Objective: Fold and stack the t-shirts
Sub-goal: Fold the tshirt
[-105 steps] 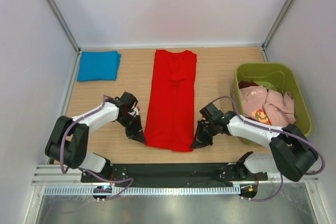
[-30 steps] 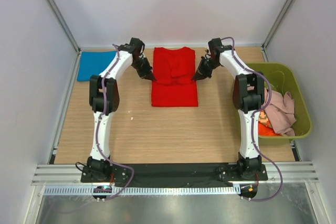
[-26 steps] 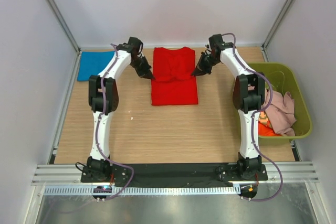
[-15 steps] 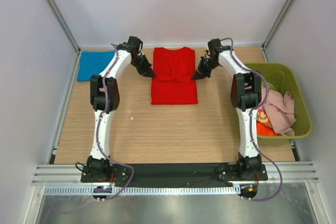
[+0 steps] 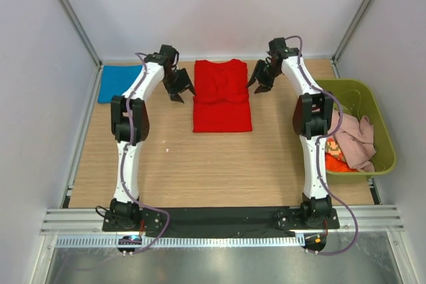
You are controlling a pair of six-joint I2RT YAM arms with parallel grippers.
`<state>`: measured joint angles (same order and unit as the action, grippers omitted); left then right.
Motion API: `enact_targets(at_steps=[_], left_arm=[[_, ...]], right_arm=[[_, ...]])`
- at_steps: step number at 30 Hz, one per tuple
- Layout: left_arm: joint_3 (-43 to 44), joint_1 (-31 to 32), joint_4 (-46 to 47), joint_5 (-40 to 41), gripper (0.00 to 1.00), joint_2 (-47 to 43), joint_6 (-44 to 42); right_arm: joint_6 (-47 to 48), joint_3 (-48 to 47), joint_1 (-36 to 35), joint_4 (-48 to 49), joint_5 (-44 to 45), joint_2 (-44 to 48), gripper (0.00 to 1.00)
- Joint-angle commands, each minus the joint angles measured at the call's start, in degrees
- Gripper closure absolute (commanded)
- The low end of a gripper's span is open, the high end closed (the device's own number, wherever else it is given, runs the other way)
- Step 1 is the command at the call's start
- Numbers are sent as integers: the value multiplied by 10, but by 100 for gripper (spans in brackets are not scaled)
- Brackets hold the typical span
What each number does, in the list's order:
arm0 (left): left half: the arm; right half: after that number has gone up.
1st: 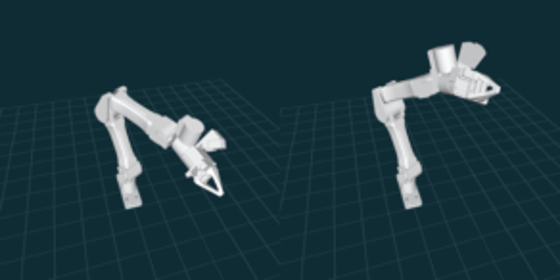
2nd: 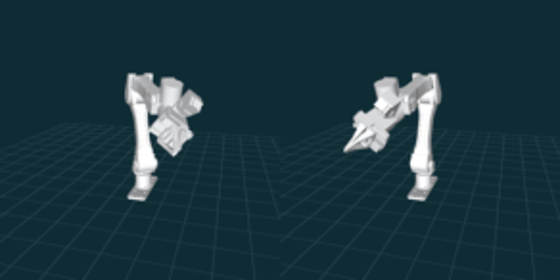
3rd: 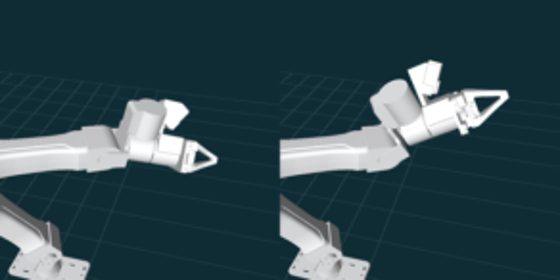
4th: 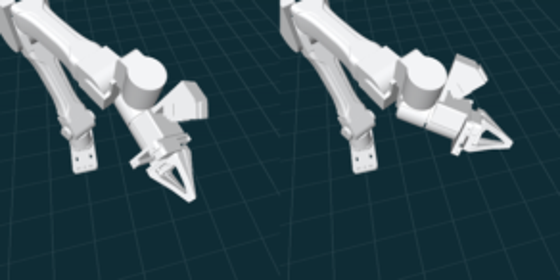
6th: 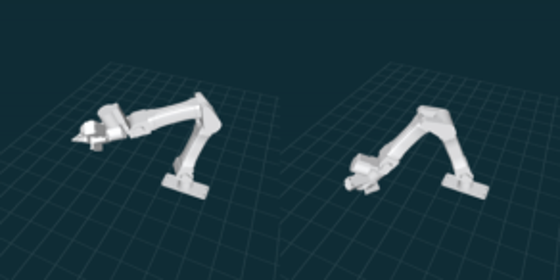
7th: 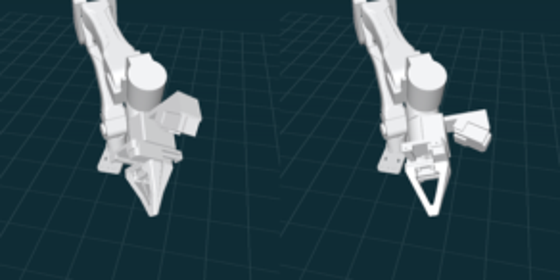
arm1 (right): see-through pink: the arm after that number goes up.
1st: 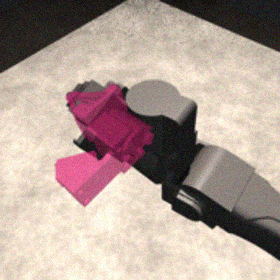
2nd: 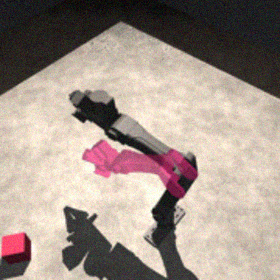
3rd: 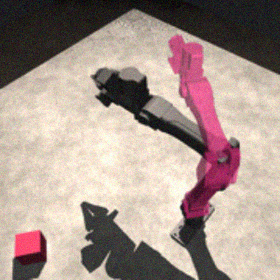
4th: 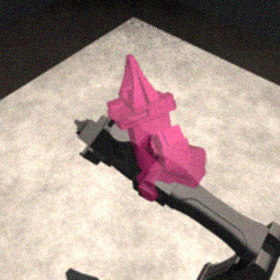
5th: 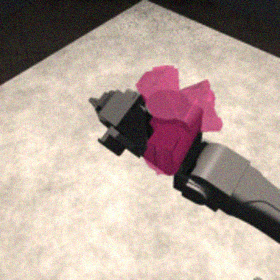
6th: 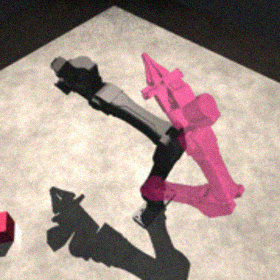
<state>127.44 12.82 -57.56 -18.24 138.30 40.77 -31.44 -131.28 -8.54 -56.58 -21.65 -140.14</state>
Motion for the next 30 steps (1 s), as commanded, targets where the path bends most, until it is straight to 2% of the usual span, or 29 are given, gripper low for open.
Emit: enact_targets(at_steps=[1, 4, 7, 8, 10, 13, 16, 23, 30], left_arm=[[-47, -7, -16, 59, 37, -121, -55], [-124, -7, -18, 68, 37, -188, -79], [-224, -6, -1, 60, 38, -263, -89], [-249, -7, 4, 57, 38, -282, -90], [-323, -6, 17, 44, 39, -338, -88], [-402, -5, 20, 39, 39, -403, -90], [-468, -5, 20, 41, 39, -460, -93], [-556, -5, 14, 35, 39, -542, -95], [-571, -6, 3, 32, 39, -562, -99]], right_arm=[[32, -19, -11, -62, 73, 67, 47], [41, 22, -58, -63, 118, 112, 46], [28, 60, -124, -39, 214, 137, 46], [20, 68, -137, -35, 258, 137, 46], [-5, 67, -177, -24, 294, 126, 47], [-31, 51, -213, -17, 351, 97, 54], [-45, 33, -226, -6, 369, 68, 58], [-55, -6, -229, 9, 375, 25, 59], [-61, -4, -231, 17, 367, 8, 59]])
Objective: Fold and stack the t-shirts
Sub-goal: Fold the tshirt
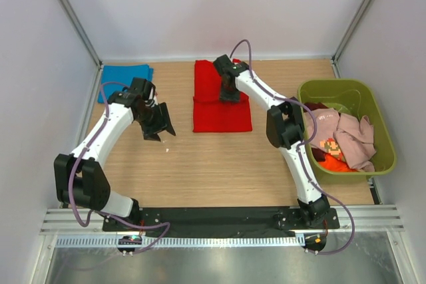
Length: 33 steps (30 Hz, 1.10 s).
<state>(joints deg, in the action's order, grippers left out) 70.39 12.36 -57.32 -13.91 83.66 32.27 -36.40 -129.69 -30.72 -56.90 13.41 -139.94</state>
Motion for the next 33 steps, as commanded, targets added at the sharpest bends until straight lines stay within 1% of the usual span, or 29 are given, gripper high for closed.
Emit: enact_targets(at_steps=[1, 5, 10, 12, 16, 19, 22, 24, 25, 27, 29, 31, 32, 33], left_arm=[[-1, -1, 0, -10, 39, -14, -14], [0, -1, -2, -12, 39, -14, -17], [-1, -1, -6, -17, 39, -19, -15], [-3, -1, -10, -16, 39, -24, -16], [-7, -1, -15, -12, 39, -32, -14], [-12, -1, -16, -13, 39, -39, -13], [-16, -1, -17, -12, 39, -41, -10], [-14, -1, -17, -14, 39, -41, -9], [-12, -1, -17, -15, 39, -40, -8], [-9, -1, -14, -15, 39, -38, -7], [-7, -1, -6, -18, 39, -32, -6], [-6, -1, 14, -40, 38, -18, -7], [-7, -1, 21, -53, 37, -13, -8], [-8, -1, 31, -76, 32, -5, -7]], right_arm=[[-11, -17, -9, 23, 16, 7, 59], [0, -17, -8, 38, 29, -2, 58], [25, -22, -7, 87, 55, -20, 55], [34, -56, -5, 92, 64, -38, 54], [45, -88, 3, 108, 86, -47, 53], [62, -93, 9, 144, 90, -39, 52], [101, -107, 13, 188, 84, -36, 52], [113, -133, 16, 183, 80, -43, 51], [113, -164, 19, 175, 71, -46, 51], [113, -182, 20, 149, 62, -37, 50], [114, -161, 21, 138, 51, -17, 50], [113, -125, 22, 124, 44, 17, 49], [110, -114, 23, 100, 29, 28, 48], [107, -100, 32, 87, 14, 39, 46]])
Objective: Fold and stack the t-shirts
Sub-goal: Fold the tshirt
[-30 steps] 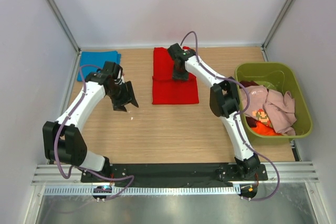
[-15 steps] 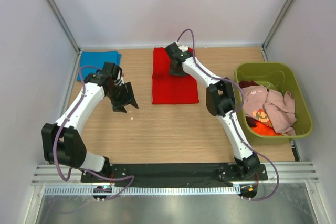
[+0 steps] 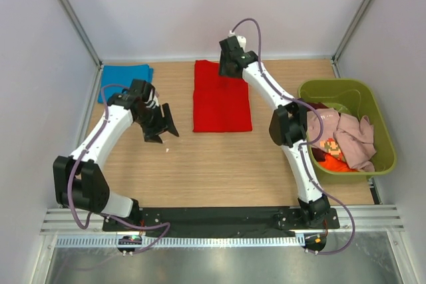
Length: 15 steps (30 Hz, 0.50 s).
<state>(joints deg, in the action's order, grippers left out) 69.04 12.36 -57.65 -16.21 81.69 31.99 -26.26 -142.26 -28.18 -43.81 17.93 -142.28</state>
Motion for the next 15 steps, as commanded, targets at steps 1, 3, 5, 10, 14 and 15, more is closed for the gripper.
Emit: enact_targets(at_steps=[1, 3, 5, 10, 14, 15], left_arm=[[2, -1, 46, -72, 31, 29, -3], [-4, -1, 95, -107, 28, 47, 5], [-12, -1, 150, -166, 27, 79, 20], [13, -1, 205, -212, 27, 168, 22], [50, 0, 217, -220, 28, 253, 26], [53, 0, 220, -219, 28, 262, 33]], right_arm=[[-2, 59, 14, -57, -51, 88, 45], [-12, 100, 31, -90, -123, 116, 44], [0, 186, 62, -99, -172, 165, 42], [51, 402, 121, -60, -314, 278, 36], [68, 510, 160, -31, -409, 318, 36], [56, 532, 162, -18, -422, 322, 36]])
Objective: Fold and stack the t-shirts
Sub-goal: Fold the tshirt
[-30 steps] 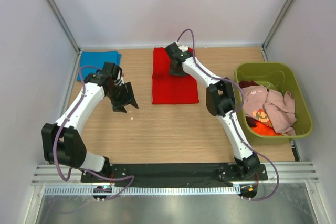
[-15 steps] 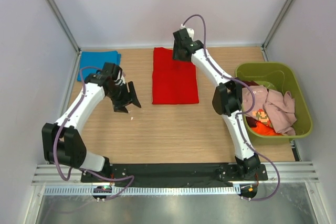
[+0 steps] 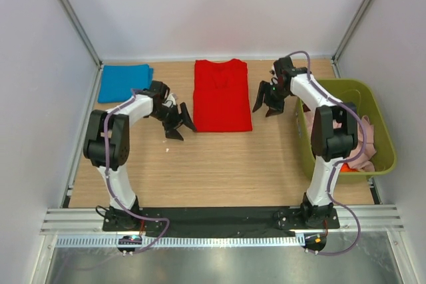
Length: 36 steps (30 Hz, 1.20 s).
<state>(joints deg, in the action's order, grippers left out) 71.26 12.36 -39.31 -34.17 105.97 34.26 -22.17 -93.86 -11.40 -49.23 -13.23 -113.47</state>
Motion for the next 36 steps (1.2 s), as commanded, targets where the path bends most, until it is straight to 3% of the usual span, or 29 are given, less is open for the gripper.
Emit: enact_targets(at_steps=[1, 6, 10, 19, 25, 30, 33, 34, 36], left_arm=[[34, 0, 41, -40, 28, 30, 19], [50, 10, 53, -25, 31, 79, 66], [45, 11, 70, -10, 30, 90, 97], [84, 13, 71, 6, 32, 143, 116], [96, 15, 65, -2, 41, 164, 116], [97, 16, 57, -7, 59, 175, 106], [92, 16, 47, -2, 74, 176, 92], [86, 17, 43, 0, 87, 174, 85], [72, 17, 42, 12, 100, 166, 78]], right_arm=[[10, 85, -2, 49, -141, 37, 36], [-36, 175, 1, 142, -181, 45, 36], [-59, 193, 4, 199, -191, 30, 37], [-48, 175, 7, 152, -136, 1, 39], [-39, 179, 7, 148, -117, -3, 40], [-46, 174, 8, 163, -122, -41, 49], [-52, 182, 5, 167, -135, -49, 63], [-51, 186, 6, 169, -135, -45, 74], [-46, 202, 5, 166, -134, -38, 85]])
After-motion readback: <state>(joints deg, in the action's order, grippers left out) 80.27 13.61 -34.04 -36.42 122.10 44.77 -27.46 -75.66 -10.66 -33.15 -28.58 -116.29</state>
